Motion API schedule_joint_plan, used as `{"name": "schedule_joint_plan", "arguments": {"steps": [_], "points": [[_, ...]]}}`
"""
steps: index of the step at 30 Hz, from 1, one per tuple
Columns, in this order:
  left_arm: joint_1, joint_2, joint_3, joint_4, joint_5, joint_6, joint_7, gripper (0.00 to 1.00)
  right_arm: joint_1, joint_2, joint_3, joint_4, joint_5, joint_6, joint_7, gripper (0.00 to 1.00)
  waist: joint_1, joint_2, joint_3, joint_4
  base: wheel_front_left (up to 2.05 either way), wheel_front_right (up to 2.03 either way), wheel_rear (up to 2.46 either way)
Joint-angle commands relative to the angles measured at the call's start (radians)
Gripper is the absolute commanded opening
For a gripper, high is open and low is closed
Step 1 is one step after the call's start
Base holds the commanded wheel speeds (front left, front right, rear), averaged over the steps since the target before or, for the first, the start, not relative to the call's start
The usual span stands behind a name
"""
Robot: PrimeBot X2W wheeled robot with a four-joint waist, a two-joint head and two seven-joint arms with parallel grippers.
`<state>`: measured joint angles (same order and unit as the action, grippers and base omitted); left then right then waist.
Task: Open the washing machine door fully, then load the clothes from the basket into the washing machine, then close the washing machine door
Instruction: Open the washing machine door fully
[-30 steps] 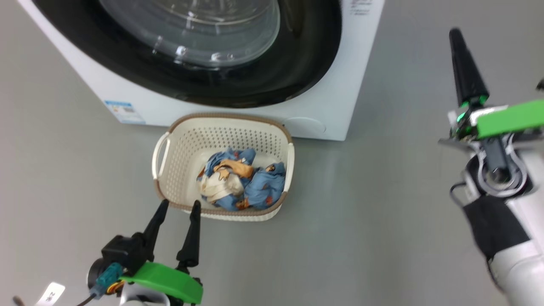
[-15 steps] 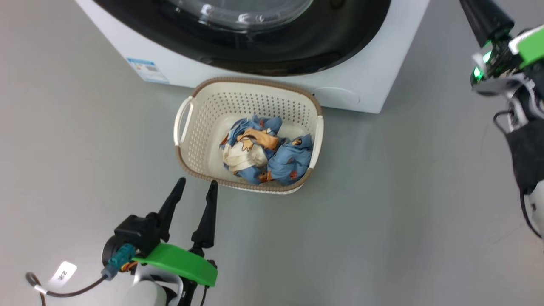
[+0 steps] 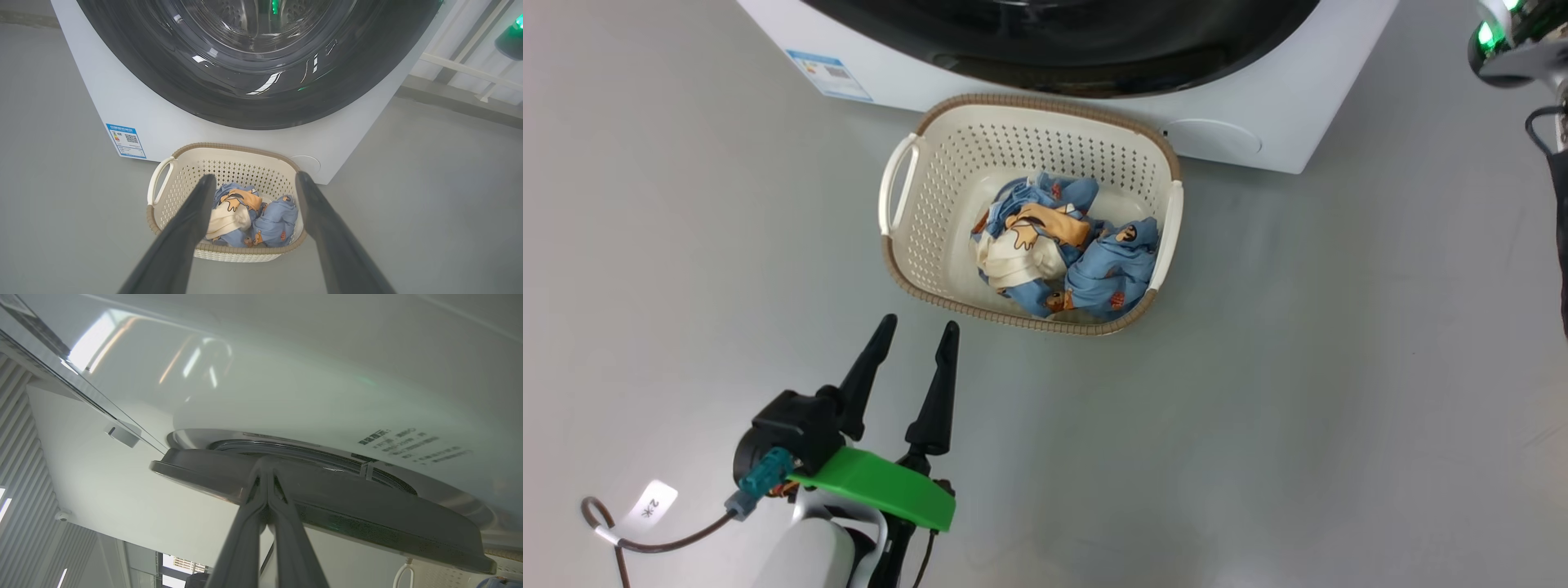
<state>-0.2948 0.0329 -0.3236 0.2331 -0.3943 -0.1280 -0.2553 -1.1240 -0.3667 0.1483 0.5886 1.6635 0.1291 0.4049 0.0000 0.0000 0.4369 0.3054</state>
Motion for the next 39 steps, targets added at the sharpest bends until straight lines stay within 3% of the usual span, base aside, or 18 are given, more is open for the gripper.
{"name": "schedule_joint_plan", "arguments": {"steps": [1,10,22,39], "points": [[-0.019,0.018,0.025,-0.025,-0.007,-0.003,-0.006,1.00,-0.025,0.007,0.003,-0.018,-0.013,0.002,0.006,0.00,0.0000,0.0000,0.011,0.009,0.00,0.00,0.00],[-0.039,0.017,0.006,-0.033,-0.024,-0.003,-0.006,1.00,-0.131,0.022,0.036,0.071,-0.067,0.002,0.034,0.00,0.0000,0.0000,0.039,0.024,0.00,0.00,0.00],[-0.059,0.017,-0.005,-0.048,-0.050,-0.003,-0.006,1.00,-0.177,0.028,0.069,0.084,-0.093,0.002,0.084,0.00,0.0000,0.0000,0.074,0.042,0.00,0.00,0.00],[-0.047,0.017,-0.002,-0.040,-0.056,-0.003,-0.006,1.00,-0.097,0.049,0.141,0.056,-0.110,0.002,0.157,0.00,0.0000,0.0000,0.025,0.045,0.00,0.00,0.00]]}}
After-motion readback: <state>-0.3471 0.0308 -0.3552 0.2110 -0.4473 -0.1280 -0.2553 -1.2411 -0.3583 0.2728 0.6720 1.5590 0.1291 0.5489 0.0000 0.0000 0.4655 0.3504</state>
